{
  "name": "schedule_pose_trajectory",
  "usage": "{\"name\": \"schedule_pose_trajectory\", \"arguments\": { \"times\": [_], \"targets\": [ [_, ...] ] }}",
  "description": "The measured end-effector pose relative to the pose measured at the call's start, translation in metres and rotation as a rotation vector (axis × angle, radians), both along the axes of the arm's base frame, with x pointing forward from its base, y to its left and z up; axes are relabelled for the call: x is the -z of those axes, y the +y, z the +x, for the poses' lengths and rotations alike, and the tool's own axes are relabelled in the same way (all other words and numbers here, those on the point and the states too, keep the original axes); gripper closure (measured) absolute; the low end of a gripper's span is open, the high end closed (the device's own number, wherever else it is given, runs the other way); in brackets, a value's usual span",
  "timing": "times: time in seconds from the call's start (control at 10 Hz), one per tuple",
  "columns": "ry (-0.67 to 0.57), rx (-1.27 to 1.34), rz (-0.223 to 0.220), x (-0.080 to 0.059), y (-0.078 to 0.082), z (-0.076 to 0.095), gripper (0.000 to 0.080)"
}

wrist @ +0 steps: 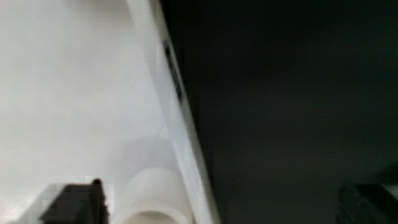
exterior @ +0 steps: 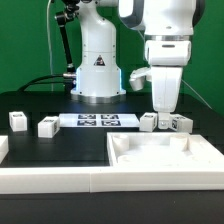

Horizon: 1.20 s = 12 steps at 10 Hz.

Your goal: Assemble square table

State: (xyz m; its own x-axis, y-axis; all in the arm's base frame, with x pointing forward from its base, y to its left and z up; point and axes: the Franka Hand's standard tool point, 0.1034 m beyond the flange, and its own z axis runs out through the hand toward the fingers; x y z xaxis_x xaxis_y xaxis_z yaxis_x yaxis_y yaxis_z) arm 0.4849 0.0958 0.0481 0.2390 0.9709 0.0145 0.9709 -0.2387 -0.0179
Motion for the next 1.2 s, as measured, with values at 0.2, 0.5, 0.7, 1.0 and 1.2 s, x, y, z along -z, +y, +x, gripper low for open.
{"name": "schedule_pose_trajectory", "arguments": {
  "times": [0.2, 0.5, 0.7, 1.0, 1.2],
  "targets": [
    [0.002, 0.037, 0.000, 0.001, 0.000, 0.000, 0.0151],
    [0.001, 0.355, 0.000, -0.001, 0.008, -0.004, 0.0151],
    [0.003, 0.558, -0.002, -0.002, 0.026, -0.014, 0.0151],
    [0.022, 0.811, 0.010, -0.002, 0.037, -0.017, 0.0151],
    [0.034, 0.940, 0.015, -0.002, 0.039, -0.017, 0.0151]
  ]
}}
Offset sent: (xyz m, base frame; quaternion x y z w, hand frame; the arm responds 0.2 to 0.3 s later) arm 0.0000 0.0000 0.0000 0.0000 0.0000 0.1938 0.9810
